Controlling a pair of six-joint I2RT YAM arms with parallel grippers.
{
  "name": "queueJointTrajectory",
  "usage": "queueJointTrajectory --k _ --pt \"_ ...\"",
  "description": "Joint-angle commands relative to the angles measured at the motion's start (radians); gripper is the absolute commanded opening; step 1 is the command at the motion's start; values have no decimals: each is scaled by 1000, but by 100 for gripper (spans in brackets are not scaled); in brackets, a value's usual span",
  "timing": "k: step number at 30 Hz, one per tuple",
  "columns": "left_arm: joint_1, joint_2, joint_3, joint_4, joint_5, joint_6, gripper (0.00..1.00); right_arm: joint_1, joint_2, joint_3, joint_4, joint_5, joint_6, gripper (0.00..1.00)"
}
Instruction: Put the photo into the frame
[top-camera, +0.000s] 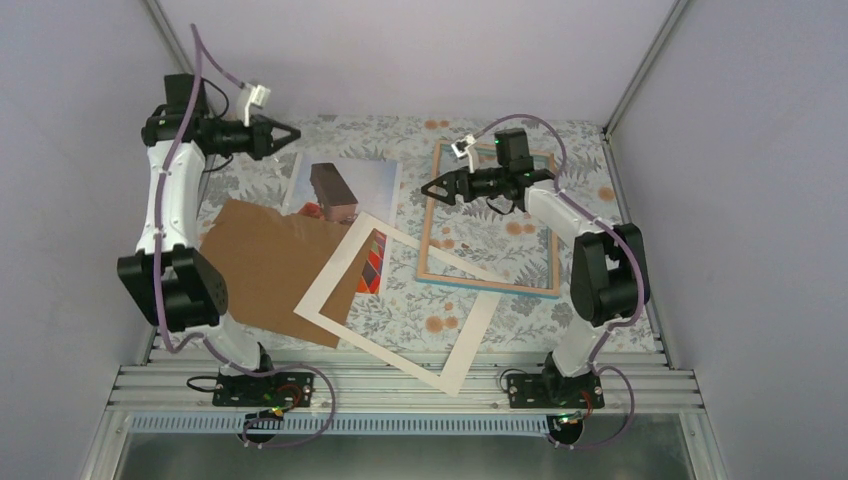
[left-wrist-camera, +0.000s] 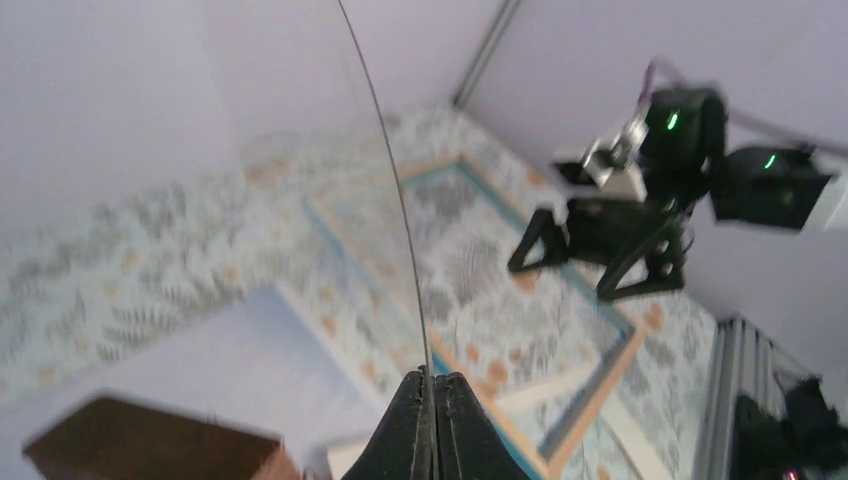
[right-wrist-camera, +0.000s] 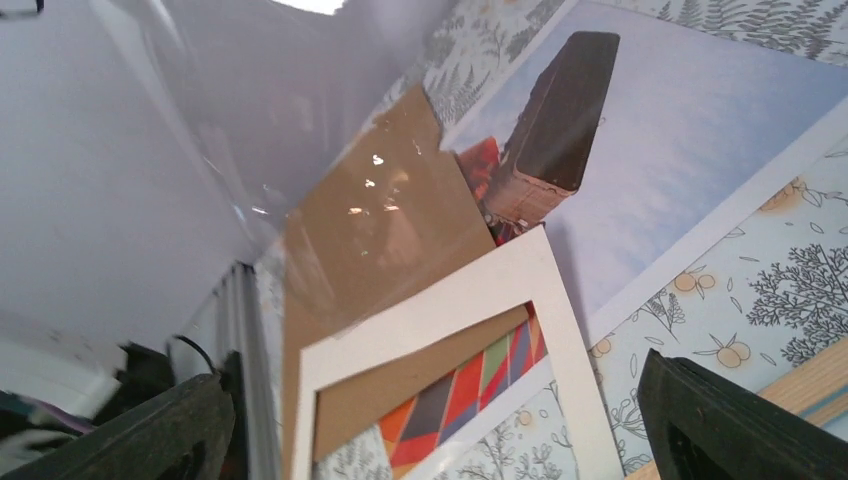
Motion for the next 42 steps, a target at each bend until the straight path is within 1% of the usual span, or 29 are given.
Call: queueJointTrajectory --k 1,3,4,10,13,17,20,22,23,25,26,27,28,29,30,31,32,34,35,36,37,39,40,42 --pt "-23 -77 -45 489 126 -449 2 -19 3 -10 264 -162 316 100" --pt "-49 -85 -32 595 133 -551 2 -26 21 -6 380 -187 443 100" --pt "-63 -87 -22 633 132 -603 2 -29 27 -7 460 -197 533 100" --pt "-128 -97 -10 869 135 -814 2 -30 89 35 814 -228 905 100" --pt "-154 -98 -7 943 139 -859 2 -32 119 19 1023 -220 1113 100" --pt "-186 -102 -12 968 136 -875 3 -37 138 -11 1287 -177 1357 100" --pt "-199 -108 -27 952 122 -860 2 -43 128 15 1371 -165 1414 99" --pt "-202 -113 -53 946 113 -860 2 -50 115 33 1402 -158 1424 93" --pt "-205 -117 -68 942 109 -860 2 -56 109 41 1405 -152 1425 85" --pt "-210 -123 -103 925 98 -856 2 -69 94 46 1401 -150 1408 60" --pt "-212 -126 -118 917 93 -850 2 -77 86 40 1390 -151 1397 39" --pt "-219 -131 -129 902 87 -835 2 -87 76 30 1371 -154 1385 25" --pt "-228 -133 -134 874 79 -807 3 -97 66 19 1343 -164 1357 6" --pt "-237 -134 -136 841 72 -771 6 -105 51 7 1301 -179 1326 4" --pt "-247 -136 -140 810 69 -734 12 -115 34 -17 1260 -195 1289 4" --pt "-253 -135 -141 781 68 -702 28 -124 17 -37 1228 -217 1250 4" --pt "-261 -132 -144 761 73 -681 50 -130 -3 -55 1182 -241 1211 4" --pt "-273 -119 -139 726 96 -640 70 -138 -42 -80 1068 -305 1078 4" --pt "-282 -104 -128 684 107 -614 79 -143 -60 -84 976 -334 996 4" --pt "-297 -87 -112 635 121 -573 82 -149 -82 -79 796 -355 888 4" --pt "-311 -64 -86 568 129 -517 83 -154 -93 -66 657 -376 770 4" --pt "-339 -20 -52 462 154 -433 83 -160 -144 -15 326 -393 470 4" --pt "-349 2 -34 415 158 -396 83 -165 -154 6 189 -400 348 4" --pt "-357 28 -31 384 173 -377 83 -176 -163 26 -4 -417 171 4"
